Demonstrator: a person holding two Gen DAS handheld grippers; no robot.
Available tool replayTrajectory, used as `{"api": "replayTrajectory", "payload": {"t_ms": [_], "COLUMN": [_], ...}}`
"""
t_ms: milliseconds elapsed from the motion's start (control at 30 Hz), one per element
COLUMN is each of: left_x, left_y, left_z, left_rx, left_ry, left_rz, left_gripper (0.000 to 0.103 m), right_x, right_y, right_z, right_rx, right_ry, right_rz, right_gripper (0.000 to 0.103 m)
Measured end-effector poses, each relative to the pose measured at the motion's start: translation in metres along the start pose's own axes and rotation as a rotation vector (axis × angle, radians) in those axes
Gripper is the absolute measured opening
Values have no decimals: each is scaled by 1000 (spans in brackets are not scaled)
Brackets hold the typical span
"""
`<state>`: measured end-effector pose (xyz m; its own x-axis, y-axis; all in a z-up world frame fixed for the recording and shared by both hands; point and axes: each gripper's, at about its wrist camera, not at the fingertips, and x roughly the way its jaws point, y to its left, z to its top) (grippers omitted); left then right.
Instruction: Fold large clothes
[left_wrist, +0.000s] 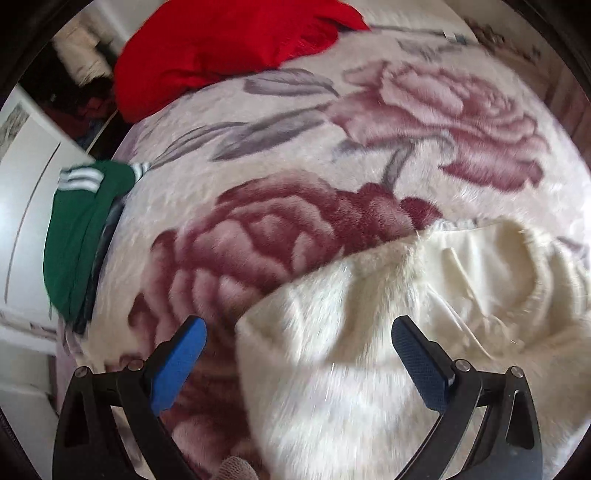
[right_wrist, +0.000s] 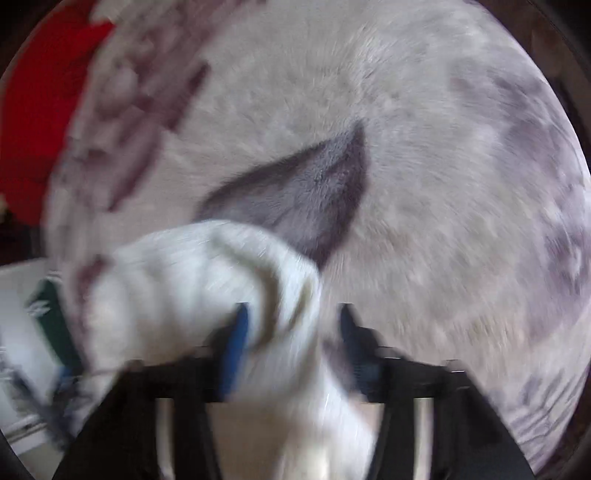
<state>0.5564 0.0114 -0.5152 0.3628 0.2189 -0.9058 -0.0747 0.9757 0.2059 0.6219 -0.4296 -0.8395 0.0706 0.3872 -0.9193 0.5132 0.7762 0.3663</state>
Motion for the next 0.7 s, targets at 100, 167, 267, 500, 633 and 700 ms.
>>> {"api": "replayTrajectory", "payload": {"t_ms": [100, 167, 267, 500, 633, 700], "left_x": [-35, -55, -69, -59, -60, -64], "left_y": [22, 38, 52, 61, 66, 68], "left_z": [-36, -76, -142, -276, -305, -303], "left_rx": [-97, -176, -260, -277, -273, -280], "left_ry": [-1, 37, 133, 374, 405, 392], "left_rz": [-39, -57, -53, 21, 47, 44], "left_gripper": [103, 103, 103, 103, 103, 103], "right_x": [-45, -60, -52, 18, -4, -1], "right_y": [-33, -55, -92, -171, -201, -204], "right_z": [-42, -78, -143, -280, -308, -304], "right_rx": [48, 54, 27, 106, 217, 248], "right_ry": [-9, 5, 85, 267, 127, 139], "right_rz": [87, 81, 12, -81, -119, -114], "right_gripper": [60, 60, 66, 39, 13, 13]}}
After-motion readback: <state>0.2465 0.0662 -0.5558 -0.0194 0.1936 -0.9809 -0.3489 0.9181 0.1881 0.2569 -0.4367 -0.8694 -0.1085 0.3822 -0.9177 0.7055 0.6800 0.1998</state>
